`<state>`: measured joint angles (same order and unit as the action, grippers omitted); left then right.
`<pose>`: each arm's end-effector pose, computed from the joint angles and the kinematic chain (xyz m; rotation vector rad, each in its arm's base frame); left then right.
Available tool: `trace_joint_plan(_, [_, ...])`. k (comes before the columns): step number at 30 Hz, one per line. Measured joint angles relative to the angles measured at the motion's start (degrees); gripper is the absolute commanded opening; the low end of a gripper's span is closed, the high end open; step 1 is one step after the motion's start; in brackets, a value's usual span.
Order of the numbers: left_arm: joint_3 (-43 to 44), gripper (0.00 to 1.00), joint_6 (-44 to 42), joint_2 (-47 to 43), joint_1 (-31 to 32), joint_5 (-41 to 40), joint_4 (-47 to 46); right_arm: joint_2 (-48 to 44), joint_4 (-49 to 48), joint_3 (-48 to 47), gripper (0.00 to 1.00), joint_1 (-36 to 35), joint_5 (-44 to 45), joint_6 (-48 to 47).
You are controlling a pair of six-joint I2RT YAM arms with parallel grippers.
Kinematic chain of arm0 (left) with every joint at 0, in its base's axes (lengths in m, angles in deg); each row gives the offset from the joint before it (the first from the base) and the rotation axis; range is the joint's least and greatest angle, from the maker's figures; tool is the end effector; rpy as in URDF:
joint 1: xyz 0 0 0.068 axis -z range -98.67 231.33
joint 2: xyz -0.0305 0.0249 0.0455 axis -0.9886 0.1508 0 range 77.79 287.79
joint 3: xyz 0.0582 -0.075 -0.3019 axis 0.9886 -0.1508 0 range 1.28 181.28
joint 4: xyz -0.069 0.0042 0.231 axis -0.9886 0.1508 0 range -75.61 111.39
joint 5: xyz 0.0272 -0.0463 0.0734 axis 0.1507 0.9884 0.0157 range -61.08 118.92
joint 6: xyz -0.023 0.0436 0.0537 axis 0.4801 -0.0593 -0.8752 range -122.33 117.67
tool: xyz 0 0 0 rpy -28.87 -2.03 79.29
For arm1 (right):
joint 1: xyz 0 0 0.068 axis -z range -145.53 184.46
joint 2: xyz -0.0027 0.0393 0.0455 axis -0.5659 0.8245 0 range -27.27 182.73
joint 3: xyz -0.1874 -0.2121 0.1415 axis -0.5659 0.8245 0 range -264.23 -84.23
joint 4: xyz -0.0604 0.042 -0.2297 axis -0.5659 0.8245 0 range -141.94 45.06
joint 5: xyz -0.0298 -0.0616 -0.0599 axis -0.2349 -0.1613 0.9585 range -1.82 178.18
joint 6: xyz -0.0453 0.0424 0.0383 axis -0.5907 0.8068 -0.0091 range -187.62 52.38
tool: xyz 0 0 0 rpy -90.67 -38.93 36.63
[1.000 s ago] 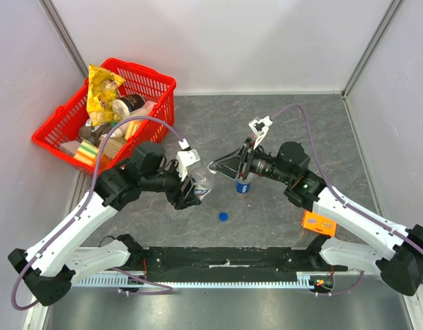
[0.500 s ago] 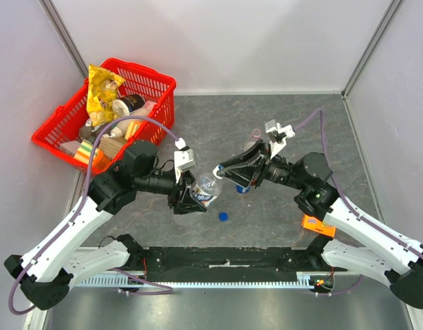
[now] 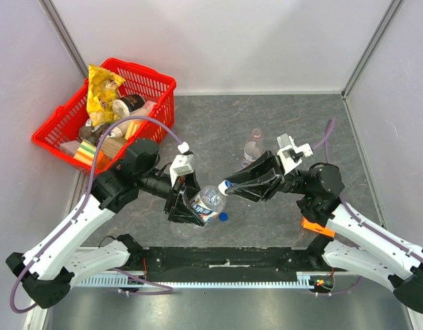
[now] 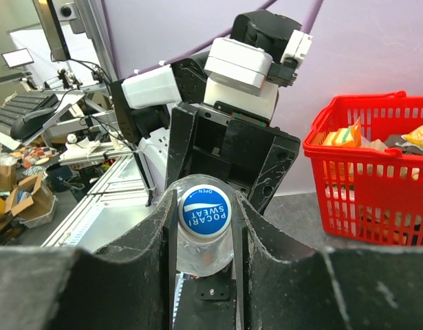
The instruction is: Unscrew the bottle caps
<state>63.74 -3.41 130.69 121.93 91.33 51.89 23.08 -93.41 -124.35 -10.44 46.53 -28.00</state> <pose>0.0668 -0.1280 0.4083 1.3790 1.5941 -1.5317 0.0816 0.1382 0.4325 -0.8046 1.0801 1.6472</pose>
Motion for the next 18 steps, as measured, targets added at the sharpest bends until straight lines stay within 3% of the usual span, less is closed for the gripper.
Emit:
trace_joint_plan(6, [0.0,0.31,0.2,0.4,0.0,2.2,-1.2,-0.4,-1.4,0.1,0.02,0.0,-1.3,-0.9])
trace_joint_plan(8, [0.0,0.31,0.2,0.4,0.0,2.2,-1.4,-0.6,-1.1,0.1,0.18,0.0,-1.2,-1.3])
trace_joint_plan(13, [0.0,0.30,0.1,0.4,0.0,1.4,-1.4,-2.4,3.0,-0.1,0.69,-0.4,1.3,-2.2])
trace_joint_plan(18, [0.0,0.30,-0.5,-0.7,0.0,0.3,-0.8,-4.0,11.1,-3.4,0.92,0.2,7.4,-2.9])
